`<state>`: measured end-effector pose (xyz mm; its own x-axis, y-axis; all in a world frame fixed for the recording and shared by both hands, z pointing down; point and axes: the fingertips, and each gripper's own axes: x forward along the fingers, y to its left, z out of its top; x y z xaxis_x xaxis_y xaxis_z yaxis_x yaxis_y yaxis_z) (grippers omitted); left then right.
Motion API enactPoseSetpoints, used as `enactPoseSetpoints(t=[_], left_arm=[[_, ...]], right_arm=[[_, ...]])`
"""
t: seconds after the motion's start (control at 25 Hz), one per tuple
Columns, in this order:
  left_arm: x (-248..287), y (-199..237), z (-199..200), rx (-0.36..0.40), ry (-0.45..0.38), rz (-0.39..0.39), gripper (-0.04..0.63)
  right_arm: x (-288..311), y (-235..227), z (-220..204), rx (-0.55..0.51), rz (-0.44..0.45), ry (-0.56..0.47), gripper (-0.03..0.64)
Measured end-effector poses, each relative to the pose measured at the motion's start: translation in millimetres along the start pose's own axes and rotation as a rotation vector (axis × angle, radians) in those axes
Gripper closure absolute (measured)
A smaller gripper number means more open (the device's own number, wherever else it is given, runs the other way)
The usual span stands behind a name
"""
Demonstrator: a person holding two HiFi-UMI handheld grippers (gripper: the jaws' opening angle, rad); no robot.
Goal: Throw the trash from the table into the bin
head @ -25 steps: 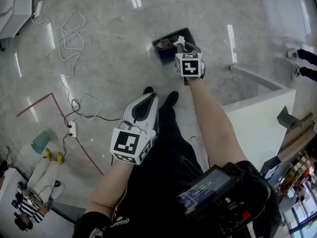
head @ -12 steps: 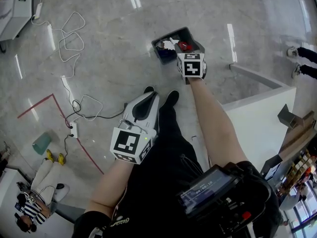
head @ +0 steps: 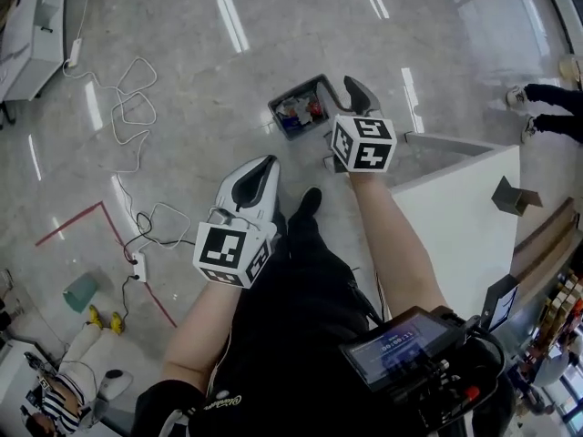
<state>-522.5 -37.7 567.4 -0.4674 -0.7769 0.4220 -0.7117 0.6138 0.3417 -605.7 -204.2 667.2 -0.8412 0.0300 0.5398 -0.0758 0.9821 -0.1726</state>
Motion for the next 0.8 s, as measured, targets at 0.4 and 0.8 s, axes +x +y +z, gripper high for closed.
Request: enactPoseSetpoints(t=[0.4,0.8], left_arm=[[-36.7,-66.2,111.1,0.145,-0.211,-0.051,0.586],[-67.6,-111.4,174.5,0.241,-0.369,-0.060,0.586]], right_arm=[[-190.4,33.2,132.1,0.027,0.016,-0.317,0.538],[-280.5,38.3,170.7,-0.037,0.006,-0.459,0.563]])
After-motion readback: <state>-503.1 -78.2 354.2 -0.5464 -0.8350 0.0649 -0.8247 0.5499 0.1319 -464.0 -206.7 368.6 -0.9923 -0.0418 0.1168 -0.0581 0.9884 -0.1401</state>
